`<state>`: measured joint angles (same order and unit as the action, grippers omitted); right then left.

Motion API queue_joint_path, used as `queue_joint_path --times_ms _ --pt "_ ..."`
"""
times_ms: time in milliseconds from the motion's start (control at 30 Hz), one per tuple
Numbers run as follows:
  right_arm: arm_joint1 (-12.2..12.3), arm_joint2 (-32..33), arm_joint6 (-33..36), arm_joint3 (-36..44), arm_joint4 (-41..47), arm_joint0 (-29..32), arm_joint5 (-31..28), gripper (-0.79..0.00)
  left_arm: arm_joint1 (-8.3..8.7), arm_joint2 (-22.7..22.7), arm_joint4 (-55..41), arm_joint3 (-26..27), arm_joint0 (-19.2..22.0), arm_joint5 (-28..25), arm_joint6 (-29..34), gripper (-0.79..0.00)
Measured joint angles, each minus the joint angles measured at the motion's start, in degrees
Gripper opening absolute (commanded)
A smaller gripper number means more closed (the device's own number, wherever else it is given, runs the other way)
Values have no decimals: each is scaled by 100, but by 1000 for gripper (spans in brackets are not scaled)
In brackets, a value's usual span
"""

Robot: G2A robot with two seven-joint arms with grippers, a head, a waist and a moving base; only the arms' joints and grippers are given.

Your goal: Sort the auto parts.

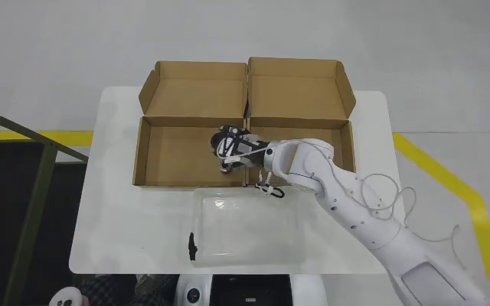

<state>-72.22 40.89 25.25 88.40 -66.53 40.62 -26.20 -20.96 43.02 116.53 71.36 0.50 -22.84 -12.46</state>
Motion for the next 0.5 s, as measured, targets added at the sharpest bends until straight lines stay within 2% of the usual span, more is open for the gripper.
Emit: queue_joint_path --times_ms 500 --pt "-505 -621 55 -1097 -133 -618 500 -785 0 0 0 0 0 0 0 0"
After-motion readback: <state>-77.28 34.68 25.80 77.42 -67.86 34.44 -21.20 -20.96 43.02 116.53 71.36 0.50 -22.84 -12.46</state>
